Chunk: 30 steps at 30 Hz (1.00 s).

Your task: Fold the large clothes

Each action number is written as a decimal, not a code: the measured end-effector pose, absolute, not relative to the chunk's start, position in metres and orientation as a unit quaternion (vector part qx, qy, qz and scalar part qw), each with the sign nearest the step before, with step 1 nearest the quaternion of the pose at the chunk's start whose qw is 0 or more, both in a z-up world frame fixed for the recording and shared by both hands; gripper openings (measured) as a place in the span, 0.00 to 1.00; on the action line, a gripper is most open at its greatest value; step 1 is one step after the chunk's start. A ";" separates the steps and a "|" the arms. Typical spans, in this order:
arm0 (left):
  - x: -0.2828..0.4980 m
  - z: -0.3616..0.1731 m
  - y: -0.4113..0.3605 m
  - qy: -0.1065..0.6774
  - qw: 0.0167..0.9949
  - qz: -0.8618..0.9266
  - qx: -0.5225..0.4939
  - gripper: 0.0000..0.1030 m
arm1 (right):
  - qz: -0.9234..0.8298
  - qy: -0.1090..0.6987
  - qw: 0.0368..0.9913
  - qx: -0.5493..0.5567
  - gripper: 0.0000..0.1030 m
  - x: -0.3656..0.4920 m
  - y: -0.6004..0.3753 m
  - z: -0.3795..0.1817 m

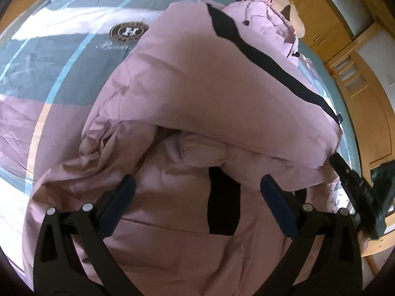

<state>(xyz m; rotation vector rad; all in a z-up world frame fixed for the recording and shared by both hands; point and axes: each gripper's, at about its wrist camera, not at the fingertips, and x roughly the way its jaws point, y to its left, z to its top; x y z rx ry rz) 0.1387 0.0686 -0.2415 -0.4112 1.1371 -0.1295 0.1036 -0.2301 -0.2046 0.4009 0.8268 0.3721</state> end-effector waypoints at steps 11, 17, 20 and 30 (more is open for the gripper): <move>0.141 -0.246 0.070 0.540 0.817 -0.057 -0.195 0.98 | 0.115 0.324 0.927 0.150 0.80 0.083 -0.237 -0.178; 0.143 -0.251 0.086 0.537 0.809 -0.041 -0.236 0.98 | 0.044 0.353 0.921 0.160 0.86 0.096 -0.255 -0.199; 0.143 -0.252 0.092 0.536 0.810 -0.020 -0.239 0.96 | 0.059 0.390 0.902 0.178 0.86 0.108 -0.255 -0.213; 0.144 -0.253 0.095 0.533 0.808 -0.002 -0.251 0.96 | 0.158 0.386 0.897 0.147 0.31 0.105 -0.223 -0.214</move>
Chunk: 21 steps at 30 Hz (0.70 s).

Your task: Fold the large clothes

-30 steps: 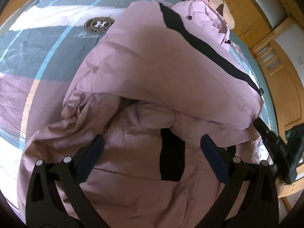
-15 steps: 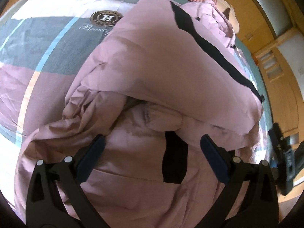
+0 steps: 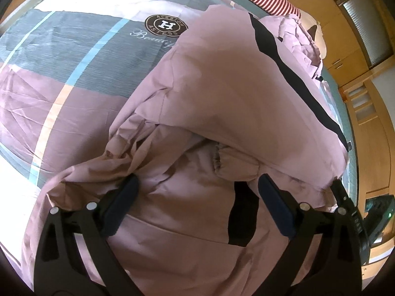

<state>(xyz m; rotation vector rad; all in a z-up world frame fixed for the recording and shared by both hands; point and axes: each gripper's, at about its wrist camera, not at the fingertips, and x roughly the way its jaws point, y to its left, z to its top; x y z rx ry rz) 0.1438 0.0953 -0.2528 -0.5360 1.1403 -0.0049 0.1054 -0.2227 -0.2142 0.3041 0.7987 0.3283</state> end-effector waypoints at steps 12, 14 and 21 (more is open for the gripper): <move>0.140 -0.250 0.101 0.522 0.809 0.001 -0.270 0.98 | 0.114 0.410 0.869 0.251 0.69 0.112 -0.264 -0.227; 0.141 -0.250 0.099 0.523 0.812 0.005 -0.261 0.98 | 0.091 0.426 0.864 0.253 0.75 0.115 -0.265 -0.235; 0.142 -0.258 0.119 0.519 0.799 0.030 -0.303 0.87 | 0.078 0.417 0.881 0.210 0.75 0.108 -0.256 -0.227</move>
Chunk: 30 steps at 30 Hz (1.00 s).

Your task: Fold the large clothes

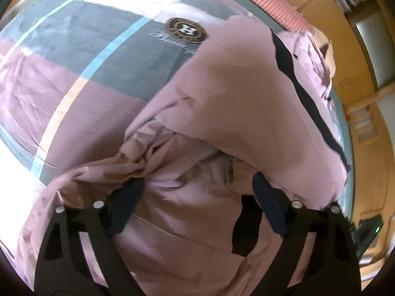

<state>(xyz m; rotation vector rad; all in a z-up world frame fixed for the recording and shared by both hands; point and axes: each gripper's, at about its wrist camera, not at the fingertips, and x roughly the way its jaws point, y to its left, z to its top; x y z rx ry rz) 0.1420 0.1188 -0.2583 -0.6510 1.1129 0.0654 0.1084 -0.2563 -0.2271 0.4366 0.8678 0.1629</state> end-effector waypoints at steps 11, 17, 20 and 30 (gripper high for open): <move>0.138 -0.239 0.105 0.484 0.831 0.023 -0.272 0.96 | 0.051 0.344 0.933 0.095 0.75 0.100 -0.233 -0.209; 0.149 -0.238 0.085 0.494 0.824 -0.069 -0.269 0.98 | 0.049 0.376 0.918 0.119 0.75 0.108 -0.237 -0.225; 0.155 -0.244 0.084 0.492 0.826 -0.068 -0.267 0.98 | 0.047 0.376 0.918 0.120 0.75 0.106 -0.235 -0.227; 0.147 -0.246 0.130 0.441 0.838 0.058 -0.317 0.58 | 0.029 0.344 0.930 0.124 0.75 0.093 -0.240 -0.217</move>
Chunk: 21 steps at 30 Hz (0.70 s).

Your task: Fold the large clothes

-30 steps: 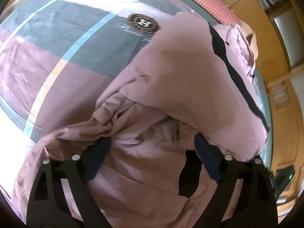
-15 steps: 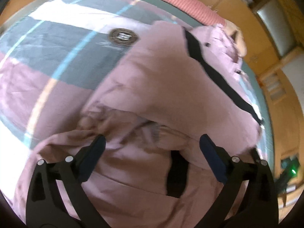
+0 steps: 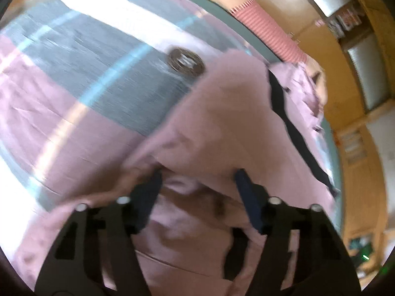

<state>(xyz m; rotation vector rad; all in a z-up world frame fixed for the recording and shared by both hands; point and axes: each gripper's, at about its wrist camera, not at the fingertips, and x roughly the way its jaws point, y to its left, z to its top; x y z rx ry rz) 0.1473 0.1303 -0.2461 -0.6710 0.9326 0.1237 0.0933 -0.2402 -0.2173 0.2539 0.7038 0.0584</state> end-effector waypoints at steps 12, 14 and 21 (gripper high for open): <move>0.131 -0.201 0.116 0.393 0.883 0.061 -0.248 0.87 | 0.040 0.299 0.946 0.117 0.75 0.089 -0.238 -0.197; 0.136 -0.201 0.098 0.402 0.888 0.033 -0.219 0.86 | 0.043 0.293 0.951 0.091 0.71 0.091 -0.231 -0.192; 0.152 -0.231 0.062 0.481 0.862 0.013 -0.158 0.85 | 0.014 0.449 0.893 0.040 0.68 0.128 -0.222 -0.244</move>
